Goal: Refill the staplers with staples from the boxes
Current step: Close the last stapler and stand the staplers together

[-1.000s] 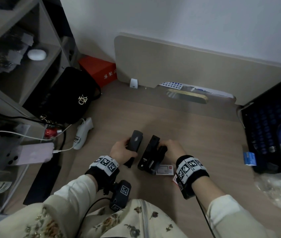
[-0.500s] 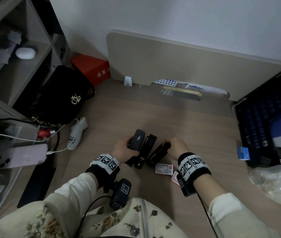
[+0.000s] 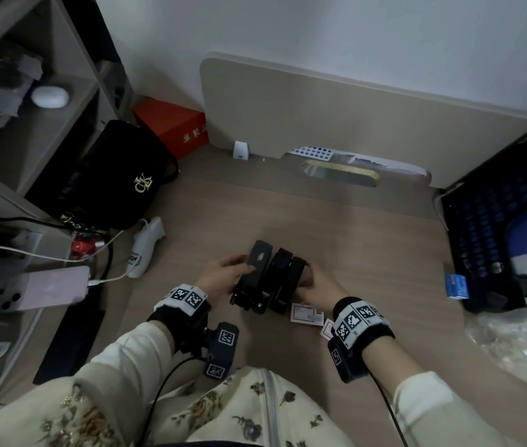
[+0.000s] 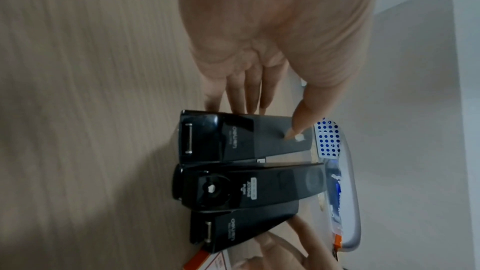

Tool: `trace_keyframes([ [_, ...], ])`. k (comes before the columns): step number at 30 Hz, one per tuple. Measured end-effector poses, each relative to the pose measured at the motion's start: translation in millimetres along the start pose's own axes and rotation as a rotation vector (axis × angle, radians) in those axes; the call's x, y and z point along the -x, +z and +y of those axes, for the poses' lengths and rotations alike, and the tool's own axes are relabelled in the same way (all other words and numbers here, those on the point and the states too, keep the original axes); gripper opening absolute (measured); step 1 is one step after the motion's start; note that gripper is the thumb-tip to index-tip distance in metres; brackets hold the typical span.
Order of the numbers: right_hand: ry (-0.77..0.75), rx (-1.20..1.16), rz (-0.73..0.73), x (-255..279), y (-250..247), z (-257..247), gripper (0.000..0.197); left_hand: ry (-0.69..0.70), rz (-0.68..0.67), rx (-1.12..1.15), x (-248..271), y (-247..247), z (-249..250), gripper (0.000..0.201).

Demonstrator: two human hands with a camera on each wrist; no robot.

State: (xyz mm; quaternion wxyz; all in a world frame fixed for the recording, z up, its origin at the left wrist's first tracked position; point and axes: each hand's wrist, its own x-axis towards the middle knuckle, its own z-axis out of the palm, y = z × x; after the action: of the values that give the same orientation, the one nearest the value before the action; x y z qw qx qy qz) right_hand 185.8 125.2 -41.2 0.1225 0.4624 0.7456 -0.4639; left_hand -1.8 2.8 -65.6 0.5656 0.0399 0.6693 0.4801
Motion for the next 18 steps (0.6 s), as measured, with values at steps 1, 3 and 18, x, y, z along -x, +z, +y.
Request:
trace_keyframes([
  [1, -0.012, -0.005, -0.014, -0.5, 1.4, 1.2, 0.057, -0.014, -0.007, -0.015, -0.9, -0.8, -0.9, 0.046],
  [3, -0.009, -0.030, -0.065, 1.0, 5.1, 1.0, 0.058, -0.029, -0.055, -0.068, -0.8, -2.8, -1.9, 0.050],
  [18, -0.007, -0.132, -0.140, 3.0, 15.6, 13.0, 0.077, 0.011, -0.204, -0.235, 10.5, 14.6, -5.0, 0.047],
])
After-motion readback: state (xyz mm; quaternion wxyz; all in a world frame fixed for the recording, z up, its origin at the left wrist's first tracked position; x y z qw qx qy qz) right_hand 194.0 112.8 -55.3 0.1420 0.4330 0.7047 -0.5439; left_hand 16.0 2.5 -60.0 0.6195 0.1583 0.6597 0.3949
